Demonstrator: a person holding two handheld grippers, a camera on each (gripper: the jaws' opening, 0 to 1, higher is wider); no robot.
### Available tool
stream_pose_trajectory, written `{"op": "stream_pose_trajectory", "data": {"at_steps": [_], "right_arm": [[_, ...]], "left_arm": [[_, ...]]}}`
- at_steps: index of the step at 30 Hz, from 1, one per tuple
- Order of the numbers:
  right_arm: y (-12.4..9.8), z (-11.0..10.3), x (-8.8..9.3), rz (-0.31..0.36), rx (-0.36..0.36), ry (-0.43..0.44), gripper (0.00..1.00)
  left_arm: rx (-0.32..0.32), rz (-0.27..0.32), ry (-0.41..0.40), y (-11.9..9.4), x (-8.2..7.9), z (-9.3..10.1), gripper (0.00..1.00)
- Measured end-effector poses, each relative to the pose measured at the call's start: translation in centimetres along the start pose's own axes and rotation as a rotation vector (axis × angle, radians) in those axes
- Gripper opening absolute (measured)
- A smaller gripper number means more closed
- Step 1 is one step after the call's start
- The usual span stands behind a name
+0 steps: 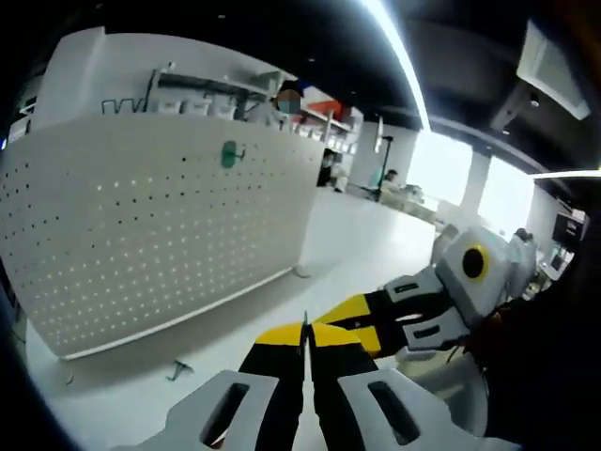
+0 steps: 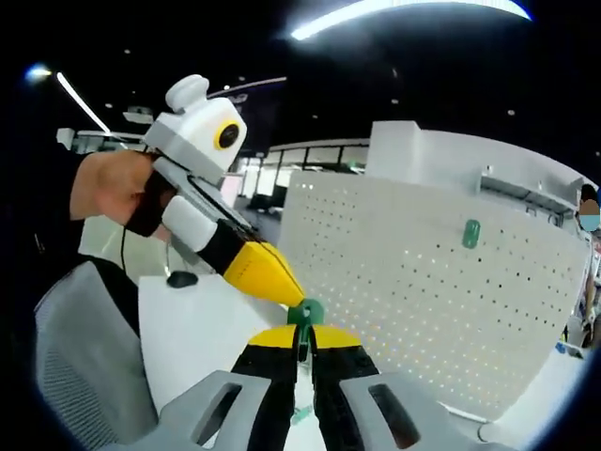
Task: Insert the hook assembly into the mounting plate slot until the hook locks in place.
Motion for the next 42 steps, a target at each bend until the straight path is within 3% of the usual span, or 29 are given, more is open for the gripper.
{"op": "stream_pose_trajectory", "data": {"at_steps": [16, 21, 24, 36, 42], "right_arm": [[0.0, 0.0, 0.2, -0.012, 0.010, 0.000, 0.01], [0.0, 0.3, 0.0, -0.018, 0.013, 0.011, 0.01], [0.0, 0.4, -0.2, -0.017, 0.021, 0.018, 0.01], [-0.2, 1.2, -0.4, -0.024, 0.044, 0.026, 0.01], [-0.3, 1.4, -0.5, -0.025, 0.053, 0.026, 0.01]], "left_arm": [[0.004, 0.018, -0.029, -0.1, 0.1, 0.1, 0.01], [0.012, 0.029, 0.148, -0.1, -0.1, 0.5, 0.02], [0.013, 0.037, 0.179, -0.1, -0.1, 0.7, 0.03], [0.031, 0.117, 0.210, -0.7, -0.8, 1.0, 0.24], [0.047, 0.152, 0.270, -1.0, -0.8, 1.3, 0.36]]}}
Point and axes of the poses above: the point that each gripper's makers call its tool centre point, and the gripper's own axes: y roughly forward along the fingers, z roughly to its right, x roughly out of its underside, the point moved 3 cm from there along -y, roughly backward along the fingers, and after that the axes turned 8 degrees about x, right-handed, at the moved point
